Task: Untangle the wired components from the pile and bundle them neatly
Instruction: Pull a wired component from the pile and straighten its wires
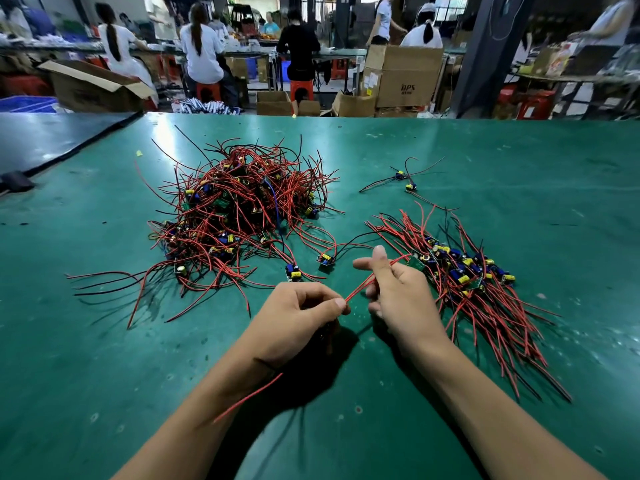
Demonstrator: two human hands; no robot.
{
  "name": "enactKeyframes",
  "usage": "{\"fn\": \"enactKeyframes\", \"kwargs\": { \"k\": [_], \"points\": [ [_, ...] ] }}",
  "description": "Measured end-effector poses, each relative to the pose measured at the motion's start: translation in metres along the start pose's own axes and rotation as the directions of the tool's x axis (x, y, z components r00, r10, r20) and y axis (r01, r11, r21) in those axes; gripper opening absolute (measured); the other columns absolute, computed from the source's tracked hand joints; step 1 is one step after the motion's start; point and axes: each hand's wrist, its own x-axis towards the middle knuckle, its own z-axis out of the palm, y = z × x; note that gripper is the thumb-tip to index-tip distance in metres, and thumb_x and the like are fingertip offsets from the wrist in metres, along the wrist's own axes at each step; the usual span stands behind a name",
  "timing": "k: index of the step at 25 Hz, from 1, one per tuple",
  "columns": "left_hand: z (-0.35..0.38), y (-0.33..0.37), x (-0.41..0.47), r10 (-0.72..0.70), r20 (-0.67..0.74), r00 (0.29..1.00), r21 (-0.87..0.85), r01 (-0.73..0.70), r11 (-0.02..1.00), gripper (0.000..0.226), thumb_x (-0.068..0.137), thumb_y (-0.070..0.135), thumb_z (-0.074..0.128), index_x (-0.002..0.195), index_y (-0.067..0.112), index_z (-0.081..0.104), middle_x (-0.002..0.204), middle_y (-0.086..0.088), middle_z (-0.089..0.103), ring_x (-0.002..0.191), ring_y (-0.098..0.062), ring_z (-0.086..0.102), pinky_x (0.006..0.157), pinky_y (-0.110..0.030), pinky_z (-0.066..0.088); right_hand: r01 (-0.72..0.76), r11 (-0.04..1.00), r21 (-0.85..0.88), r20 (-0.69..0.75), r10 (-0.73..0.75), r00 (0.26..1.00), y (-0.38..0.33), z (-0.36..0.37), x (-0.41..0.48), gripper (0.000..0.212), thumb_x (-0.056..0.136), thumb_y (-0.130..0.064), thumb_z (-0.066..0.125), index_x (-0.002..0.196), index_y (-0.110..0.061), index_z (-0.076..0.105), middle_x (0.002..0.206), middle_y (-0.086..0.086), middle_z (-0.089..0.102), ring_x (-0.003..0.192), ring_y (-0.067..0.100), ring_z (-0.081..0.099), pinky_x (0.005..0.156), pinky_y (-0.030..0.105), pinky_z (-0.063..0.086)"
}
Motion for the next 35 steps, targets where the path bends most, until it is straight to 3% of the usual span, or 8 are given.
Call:
{"fn": "enactKeyframes", "kwargs": {
  "k": [3,6,12,18,27,29,31,35],
  "points": [
    [0.001,-0.005,-0.001,0.022,-0.073,0.997,0.054,-0.018,0.998,0.016,0.091,0.008,0.063,0.076,0.007,0.068,0.056,-0.009,0.059,0.045,-0.02,0.053,0.045,-0.023,0.042,-0.226,0.953,0.199,0.244,0.175,0.954,-0.002,0.004,-0.006,0.039,0.099,-0.045,0.056,0.096,-0.01,0.073,0.056,-0.004,0.039,0.037,0.008,0.031,0.04,0.017,0.024],
    [0.003,-0.005,-0.001,0.04,-0.069,0.997,0.116,-0.032,0.993,0.017,0.091,0.009,0.064,0.074,0.007,0.068,0.054,-0.007,0.056,0.045,-0.019,0.051,0.046,-0.024,0.04,-0.177,0.976,0.128,0.328,0.127,0.936,0.001,0.006,-0.012,0.027,0.097,-0.035,0.063,0.094,-0.01,0.075,0.049,-0.004,0.03,0.037,0.008,0.029,0.041,0.016,0.023],
    [-0.003,-0.004,0.0,-0.001,-0.009,1.0,0.196,0.003,0.981,0.016,0.09,0.013,0.066,0.074,0.01,0.069,0.054,-0.002,0.058,0.048,-0.017,0.053,0.05,-0.024,0.038,0.093,0.949,-0.302,0.029,-0.088,0.996,0.001,-0.004,-0.001,0.023,0.097,-0.034,0.062,0.096,-0.014,0.075,0.044,-0.012,0.045,0.056,0.02,0.048,0.059,0.03,0.042],
    [-0.01,-0.004,0.002,-0.025,0.066,0.998,0.143,0.016,0.99,0.015,0.087,0.02,0.068,0.074,0.014,0.07,0.057,-0.003,0.061,0.046,-0.02,0.053,0.05,-0.026,0.04,0.166,0.927,-0.336,-0.096,-0.209,0.973,-0.002,-0.003,-0.002,0.022,0.099,-0.03,0.058,0.084,-0.02,0.069,0.051,-0.01,0.053,0.063,0.036,0.062,0.072,0.047,0.055],
    [-0.015,0.0,0.003,-0.06,0.144,0.988,0.069,0.05,0.996,0.014,0.091,0.011,0.063,0.078,0.008,0.068,0.055,-0.006,0.06,0.038,-0.016,0.052,0.045,-0.019,0.037,0.279,0.82,-0.501,-0.148,-0.398,0.905,0.0,-0.008,0.003,0.045,0.104,-0.043,0.045,0.077,-0.015,0.069,0.049,-0.011,0.062,0.05,0.006,0.055,0.057,0.023,0.041],
    [-0.016,0.001,0.003,-0.078,0.15,0.986,0.061,0.069,0.996,0.014,0.09,0.011,0.063,0.078,0.007,0.068,0.056,-0.007,0.061,0.038,-0.016,0.052,0.044,-0.02,0.037,0.195,0.9,-0.391,-0.122,-0.26,0.958,-0.004,-0.005,0.003,0.045,0.105,-0.043,0.044,0.079,-0.016,0.07,0.048,-0.003,0.062,0.041,0.009,0.05,0.052,0.026,0.041],
    [-0.016,0.002,0.003,-0.086,0.149,0.985,0.042,0.081,0.996,0.014,0.089,0.011,0.064,0.077,0.008,0.069,0.057,-0.008,0.06,0.038,-0.019,0.052,0.044,-0.02,0.037,-0.008,1.0,-0.018,-0.058,0.007,0.998,-0.009,-0.006,0.004,0.046,0.106,-0.04,0.044,0.082,-0.008,0.067,0.046,0.0,0.054,0.03,0.009,0.037,0.038,0.019,0.03],
    [-0.017,0.003,0.002,-0.103,0.139,0.985,-0.035,0.109,0.993,0.014,0.088,0.01,0.065,0.075,0.008,0.072,0.058,-0.013,0.062,0.04,-0.02,0.054,0.045,-0.02,0.041,-0.475,0.692,0.544,0.297,0.371,0.88,-0.027,-0.02,0.007,0.04,0.106,-0.033,0.042,0.083,-0.005,0.059,0.043,-0.004,0.043,0.023,0.003,0.023,0.026,0.016,0.017]
  ]
}}
